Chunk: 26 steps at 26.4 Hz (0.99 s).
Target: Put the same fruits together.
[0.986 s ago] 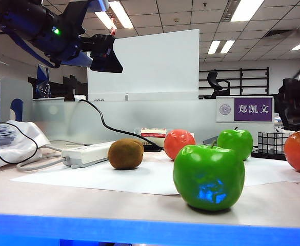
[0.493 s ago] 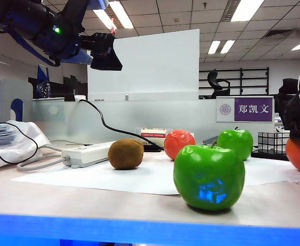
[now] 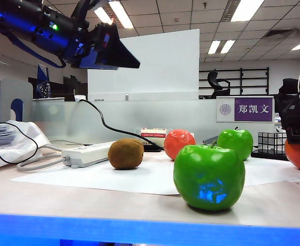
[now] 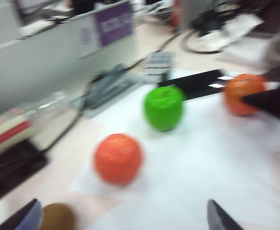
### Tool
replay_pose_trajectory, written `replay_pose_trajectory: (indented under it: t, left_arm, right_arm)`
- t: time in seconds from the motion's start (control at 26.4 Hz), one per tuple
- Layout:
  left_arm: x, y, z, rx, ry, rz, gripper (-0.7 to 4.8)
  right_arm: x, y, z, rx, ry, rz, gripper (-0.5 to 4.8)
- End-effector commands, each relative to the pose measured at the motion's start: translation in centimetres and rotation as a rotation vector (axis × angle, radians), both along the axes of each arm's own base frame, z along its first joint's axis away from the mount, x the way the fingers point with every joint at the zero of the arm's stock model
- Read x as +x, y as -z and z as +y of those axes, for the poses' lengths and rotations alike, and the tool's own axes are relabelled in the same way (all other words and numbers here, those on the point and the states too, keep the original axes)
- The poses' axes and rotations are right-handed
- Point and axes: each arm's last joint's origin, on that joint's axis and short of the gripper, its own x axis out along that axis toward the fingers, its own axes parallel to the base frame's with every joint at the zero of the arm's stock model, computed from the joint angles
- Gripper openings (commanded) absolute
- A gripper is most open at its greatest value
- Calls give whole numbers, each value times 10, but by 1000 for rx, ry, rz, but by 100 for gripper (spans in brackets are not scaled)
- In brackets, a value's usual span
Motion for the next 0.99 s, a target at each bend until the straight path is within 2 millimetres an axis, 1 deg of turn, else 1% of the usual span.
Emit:
replay_pose_trajectory:
  t: [0.04,0.23,0.34,0.38,0.42,0.46,0.57,0.61,0.72,0.83,0.99]
  left_arm:
    - [-2,-4,1,-52,89,35,479]
    - [-2,-4,2,-91,138,88,479]
    - [-4,-3,2,-107,189,115,479]
    - [-4,-3,2,-117,210,130,479]
    - [-4,-4,3,-129,234,145,479]
    - [-5,-4,3,-134,252,154,479]
    - [-6,-4,3,-142,273,170,479]
    - [-6,-3,3,-141,273,172,479]
    - [-6,-3,3,-142,273,176,479]
    - [-6,-3,3,-145,286,179,479]
    - [-6,-3,3,-145,287,178,479]
  right_arm:
    - [5,-1,0,-4,3,-12,479]
    - [9,6,0,-4,0,16,479]
    - [9,7,1,-2,-5,16,479]
    - [9,6,1,-2,-4,12,464]
    - [9,6,0,-3,0,5,394]
    - [9,5,0,-3,-1,1,362]
    - [10,5,0,-4,2,-2,118]
    - [10,5,0,-4,2,-2,46]
    - [10,5,0,-4,1,-2,-6]
    - [10,5,2,15,-37,-4,-6]
    - [11,3,8,87,-197,-12,-6]
